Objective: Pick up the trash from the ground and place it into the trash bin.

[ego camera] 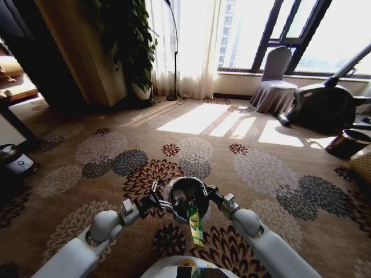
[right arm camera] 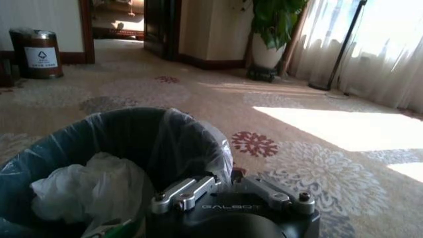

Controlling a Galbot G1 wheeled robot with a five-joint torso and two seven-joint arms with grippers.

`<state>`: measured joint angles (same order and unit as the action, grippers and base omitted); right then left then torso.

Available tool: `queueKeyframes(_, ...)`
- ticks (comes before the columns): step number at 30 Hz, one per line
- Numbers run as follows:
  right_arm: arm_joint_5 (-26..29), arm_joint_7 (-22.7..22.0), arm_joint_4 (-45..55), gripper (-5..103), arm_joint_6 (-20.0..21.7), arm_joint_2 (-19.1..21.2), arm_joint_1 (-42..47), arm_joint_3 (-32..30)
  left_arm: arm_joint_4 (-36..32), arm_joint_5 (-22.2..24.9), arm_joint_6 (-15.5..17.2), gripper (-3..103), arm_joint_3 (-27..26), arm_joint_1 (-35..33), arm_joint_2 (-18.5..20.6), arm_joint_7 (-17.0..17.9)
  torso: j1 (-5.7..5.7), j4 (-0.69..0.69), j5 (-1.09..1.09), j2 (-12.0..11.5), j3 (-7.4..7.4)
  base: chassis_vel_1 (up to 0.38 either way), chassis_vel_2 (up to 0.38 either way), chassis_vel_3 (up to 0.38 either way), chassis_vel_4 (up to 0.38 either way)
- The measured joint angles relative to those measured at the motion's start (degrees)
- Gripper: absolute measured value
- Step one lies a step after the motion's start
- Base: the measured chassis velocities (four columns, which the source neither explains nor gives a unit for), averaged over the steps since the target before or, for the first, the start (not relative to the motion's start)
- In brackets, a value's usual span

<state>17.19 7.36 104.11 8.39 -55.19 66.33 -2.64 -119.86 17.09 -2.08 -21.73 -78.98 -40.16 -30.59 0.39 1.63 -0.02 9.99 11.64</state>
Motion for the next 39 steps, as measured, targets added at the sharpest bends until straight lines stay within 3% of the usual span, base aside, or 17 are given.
queueKeyframes(2, 1.7, -1.1, -0.5, 4, -0.3, -0.6, -1.2, 0.9, -0.3, 2.0, -0.1, 100, 0.2, 1.4, 2.4, -2.6, 0.0, -0.01, 0.02, 0.0, 0.0, 0.0, 0.0, 0.0, 0.0)
queueKeyframes(7, 4.5, -5.3, -3.5, 4, -1.3, -3.1, -4.7, 2.5, 0.6, 2.9, -1.3, 100, -0.3, 1.2, 2.5, -5.7, 0.0, 0.05, 0.01, 0.0, 0.0, 0.0, 0.0, 0.0, 0.0)
queueKeyframes(9, 5.6, -5.9, -4.4, 4, -1.3, -3.6, -5.8, 3.2, 1.3, 2.2, -2.3, 100, -0.7, 0.4, 2.0, -6.8, 0.0, 0.04, 0.0, 0.0, 0.0, 0.0, 0.0, 0.0, 0.0)
queueKeyframes(10, 6.5, -6.1, -5.4, 4, -1.1, -4.0, -7.0, 4.2, 2.0, 0.6, -3.9, 100, -1.4, -0.4, 1.1, -9.3, 0.0, 0.03, 0.0, 0.0, 0.0, 0.0, 0.0, 0.0, 0.0)
queueKeyframes(18, 7.8, -6.0, -9.8, 4, -0.6, -4.9, -12.1, 6.7, 3.3, -3.9, -6.5, 100, -2.8, -0.7, -0.1, -15.7, 0.0, 0.02, 0.01, 0.0, 0.0, 0.0, 0.0, 0.0, 0.0)
queueKeyframes(26, 8.8, -5.4, -13.6, 4, -0.6, -5.9, -16.1, 7.4, 3.7, -5.9, -7.4, 101, -2.9, -0.8, -0.1, -19.3, 0.0, 0.03, 0.03, 0.0, 0.0, 0.0, 0.0, 0.0, 0.0)
queueKeyframes(32, 10.0, -5.8, -13.0, 4, -0.4, -6.1, -16.9, 8.2, 5.5, -7.0, -7.5, 98, 0.8, 0.9, -2.1, -16.8, 0.0, 0.02, 0.03, 0.0, 0.0, 0.0, 0.0, 0.0, 0.0)
queueKeyframes(39, 10.3, -6.6, -10.0, 4, 0.2, -6.2, -14.8, 9.4, 9.3, -7.9, -8.2, 96, 7.8, 3.0, -6.2, -5.5, 0.0, 0.02, 0.01, 0.0, 0.0, 0.0, 0.0, 0.0, 0.0)
